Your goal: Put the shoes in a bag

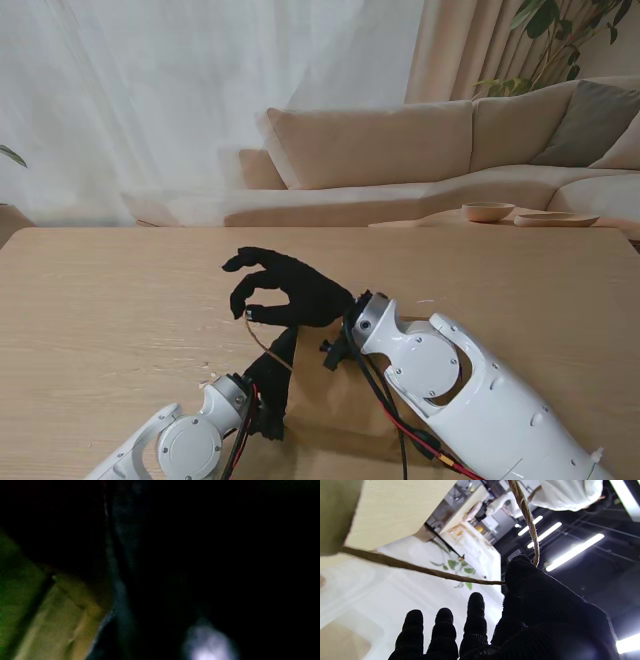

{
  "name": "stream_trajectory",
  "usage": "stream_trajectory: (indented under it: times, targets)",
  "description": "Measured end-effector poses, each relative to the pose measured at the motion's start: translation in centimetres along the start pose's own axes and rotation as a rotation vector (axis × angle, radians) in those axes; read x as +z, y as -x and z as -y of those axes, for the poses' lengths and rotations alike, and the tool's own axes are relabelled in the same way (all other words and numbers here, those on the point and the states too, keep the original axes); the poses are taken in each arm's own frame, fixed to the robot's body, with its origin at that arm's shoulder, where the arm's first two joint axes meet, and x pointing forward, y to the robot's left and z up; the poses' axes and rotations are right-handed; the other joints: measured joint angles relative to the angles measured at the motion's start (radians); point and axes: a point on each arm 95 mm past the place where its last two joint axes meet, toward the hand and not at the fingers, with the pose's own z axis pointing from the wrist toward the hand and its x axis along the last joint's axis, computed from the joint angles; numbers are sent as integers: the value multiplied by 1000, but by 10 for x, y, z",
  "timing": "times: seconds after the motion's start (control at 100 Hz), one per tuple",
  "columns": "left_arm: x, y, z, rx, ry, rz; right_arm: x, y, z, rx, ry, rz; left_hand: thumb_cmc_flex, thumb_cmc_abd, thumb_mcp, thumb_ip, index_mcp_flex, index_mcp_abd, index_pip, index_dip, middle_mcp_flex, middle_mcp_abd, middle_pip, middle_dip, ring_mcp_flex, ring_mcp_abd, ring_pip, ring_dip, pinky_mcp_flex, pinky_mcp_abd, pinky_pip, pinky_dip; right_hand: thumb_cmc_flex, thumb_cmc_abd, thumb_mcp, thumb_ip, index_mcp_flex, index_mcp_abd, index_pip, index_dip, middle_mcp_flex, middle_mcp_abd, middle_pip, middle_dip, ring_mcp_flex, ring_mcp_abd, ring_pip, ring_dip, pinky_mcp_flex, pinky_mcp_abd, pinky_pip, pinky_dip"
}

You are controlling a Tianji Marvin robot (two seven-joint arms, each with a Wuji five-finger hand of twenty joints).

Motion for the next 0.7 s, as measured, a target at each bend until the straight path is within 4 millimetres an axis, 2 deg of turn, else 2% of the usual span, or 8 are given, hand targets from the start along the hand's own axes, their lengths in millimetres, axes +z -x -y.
stream_trajectory:
  times: [0.14, 0.17, 0.28, 0.41, 0.7]
  targets:
    - [5, 0, -5, 7, 47, 1, 2, 1, -1, -3, -28, -20, 0, -3, 0, 0, 0, 0, 6, -12, 0, 0, 0, 9, 0, -11, 0, -1, 0, -10, 2, -2, 11, 0, -17, 0, 0, -2, -1, 0, -7, -2, 0, 0, 0, 0, -21, -7, -10, 0, 0, 0]
    - [5, 0, -6, 8, 60, 0, 2, 2, -1, -6, -40, -28, 0, -8, 0, 0, 0, 0, 7, -15, -1, 0, 0, 10, 0, -12, 0, -1, 0, -11, -7, -10, 15, 2, -18, -19, 0, -2, -2, 0, -7, -2, -2, 0, 0, 0, -26, -13, -16, 0, 0, 0]
    - [6, 0, -6, -9, 84, -6, 2, 3, -4, 16, -82, -55, 0, -9, 1, 0, 0, 0, 7, -15, -1, 0, 0, 12, 0, -14, 0, -1, 0, -22, -10, -11, 25, 3, -27, -30, 0, -2, -3, 0, -7, -3, -5, -5, 0, -1, -35, -19, -18, -2, 0, 0]
    - [4, -1, -4, -11, 88, -43, 1, 5, -7, 9, -88, -63, -27, -23, 55, -3, 0, 1, 14, -15, -2, 0, 8, 12, 0, -32, 0, -14, 0, -22, -22, -12, 25, 3, -28, -30, 0, -2, -4, 0, -7, -3, -5, -5, 0, -2, -35, -19, -21, -2, -5, 0]
    - [6, 2, -1, 20, 35, -50, 0, 8, -11, 43, -90, -94, -30, -31, 63, -3, 0, 1, 24, -15, -4, 0, 24, 12, 0, -37, 0, -15, 0, -23, -22, -12, 28, 4, -33, -39, 2, -3, -10, 0, -17, -15, -29, -17, -1, -11, -61, -30, -33, -12, -8, 0]
